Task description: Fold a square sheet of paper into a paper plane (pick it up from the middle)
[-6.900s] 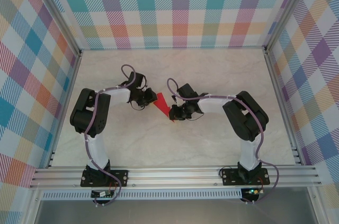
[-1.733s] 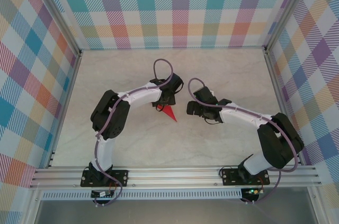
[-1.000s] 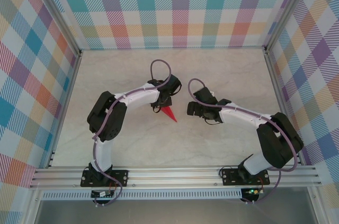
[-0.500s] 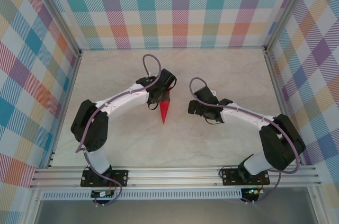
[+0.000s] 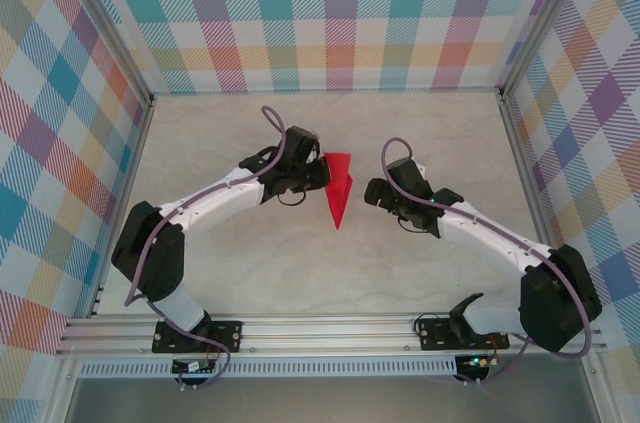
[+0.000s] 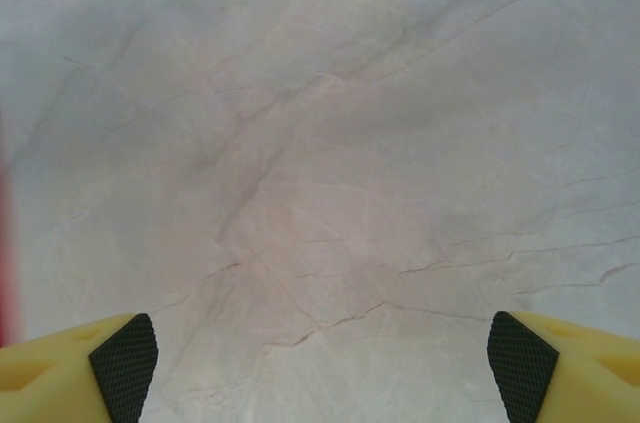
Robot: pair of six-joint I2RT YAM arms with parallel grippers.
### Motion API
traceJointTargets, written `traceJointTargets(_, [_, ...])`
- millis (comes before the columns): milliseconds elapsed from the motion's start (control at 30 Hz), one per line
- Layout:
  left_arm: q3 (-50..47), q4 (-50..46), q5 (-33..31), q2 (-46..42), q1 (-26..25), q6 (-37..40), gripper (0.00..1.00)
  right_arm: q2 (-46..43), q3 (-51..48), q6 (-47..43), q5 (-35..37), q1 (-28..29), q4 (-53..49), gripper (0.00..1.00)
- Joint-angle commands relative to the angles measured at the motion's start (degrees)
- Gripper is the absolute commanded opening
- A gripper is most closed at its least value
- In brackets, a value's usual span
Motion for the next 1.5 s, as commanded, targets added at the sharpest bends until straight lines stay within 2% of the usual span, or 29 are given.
traceJointTargets(0, [-4.3, 12.6, 10.8, 2.8, 2.3, -2.6, 0.00, -1.3, -1.4, -1.9, -5.7, -0.2, 3.5, 0.81])
traceJointTargets(100, [-7.6, 19.1, 14.7, 4.8, 3.0, -4.8, 0.00, 0.2, -0.8, -3.5, -11.5, -0.2, 5.9, 0.72])
traceJointTargets(333, [-13.8, 28.5, 17.3, 9.1, 3.9, -7.6, 0.00, 5.7, 0.5, -4.4, -22.9, 0.2, 10.6, 0.55])
traceJointTargets(433, [-15.9, 30.8, 17.6, 10.6, 4.1, -8.1, 0.00, 8.3, 1.3, -4.4, -23.3, 1.1, 10.2, 0.51])
traceJointTargets(700, [-18.1, 31.3, 16.3, 12.2, 4.7, -8.2, 0.00, 15.5, 6.5, -5.6, -20.9, 4.6, 6.2, 0.48])
traceJointTargets(867, [-18.2, 31.2, 16.5, 11.7, 4.8, -8.0, 0.00, 16.5, 7.8, -5.7, -19.0, 6.3, 5.7, 0.38])
traceJointTargets(1133, [-18.0, 31.3, 17.3, 11.8, 4.8, -8.1, 0.00, 18.6, 9.0, -5.5, -18.4, 7.7, 4.8, 0.35])
traceJointTargets(1467, [-18.1, 31.4, 17.5, 11.6, 4.8, -8.2, 0.00, 22.8, 10.3, -5.3, -19.1, 8.1, 3.9, 0.43])
